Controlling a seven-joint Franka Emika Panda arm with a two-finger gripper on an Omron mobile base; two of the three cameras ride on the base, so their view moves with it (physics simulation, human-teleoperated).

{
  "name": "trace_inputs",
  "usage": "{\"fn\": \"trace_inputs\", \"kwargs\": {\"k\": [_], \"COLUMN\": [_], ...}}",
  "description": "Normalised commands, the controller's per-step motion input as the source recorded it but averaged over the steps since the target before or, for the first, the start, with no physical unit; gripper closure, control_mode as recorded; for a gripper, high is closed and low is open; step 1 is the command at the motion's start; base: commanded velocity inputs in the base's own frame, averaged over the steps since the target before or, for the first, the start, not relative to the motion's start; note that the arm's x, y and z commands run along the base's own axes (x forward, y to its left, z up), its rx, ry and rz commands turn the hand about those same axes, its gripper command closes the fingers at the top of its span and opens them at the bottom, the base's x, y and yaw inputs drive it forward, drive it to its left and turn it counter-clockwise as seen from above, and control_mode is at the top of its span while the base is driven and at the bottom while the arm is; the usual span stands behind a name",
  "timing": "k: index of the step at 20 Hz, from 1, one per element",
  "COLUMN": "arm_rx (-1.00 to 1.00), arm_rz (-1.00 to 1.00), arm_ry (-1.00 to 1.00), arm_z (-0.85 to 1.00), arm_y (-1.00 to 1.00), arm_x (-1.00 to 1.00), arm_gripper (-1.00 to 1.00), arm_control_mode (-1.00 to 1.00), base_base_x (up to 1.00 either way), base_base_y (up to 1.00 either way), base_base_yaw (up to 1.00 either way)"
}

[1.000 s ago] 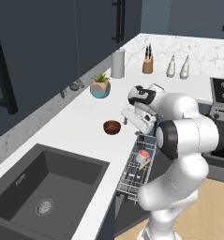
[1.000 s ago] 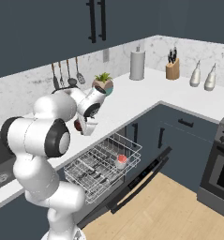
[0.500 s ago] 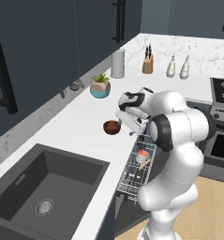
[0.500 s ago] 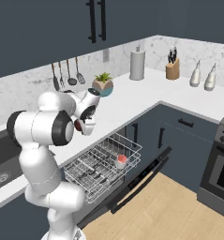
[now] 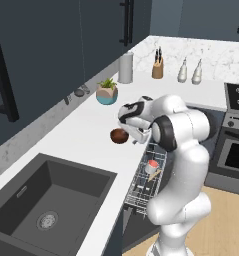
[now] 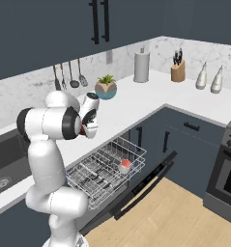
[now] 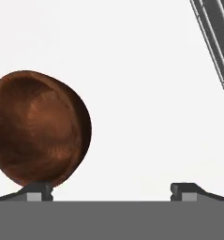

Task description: Pick up the cup and bowl from the counter, place them in the dishwasher, and close the dishwasher door.

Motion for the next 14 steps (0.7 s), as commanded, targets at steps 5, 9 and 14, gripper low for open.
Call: {"fn": "trace_inputs", "kwargs": {"k": [5, 9, 14], "arm_rx": [-0.07, -0.06, -0.06], "arm_rz": [0.00, 0.00, 0.00], "arm_ry": [0.00, 0.00, 0.00], "arm_z": [-0.26, -0.28, -0.32], "arm_y": [0.00, 0.00, 0.00], "arm_x": [0.41, 0.42, 0.40], "arm_gripper": [-1.00, -1.00, -1.00], "arm_control_mode": [-1.00, -1.00, -1.00], "base_base_x": [0.00, 0.00, 0.00], "base_base_y": [0.00, 0.00, 0.00], "base_base_yaw": [0.00, 0.00, 0.00]}}
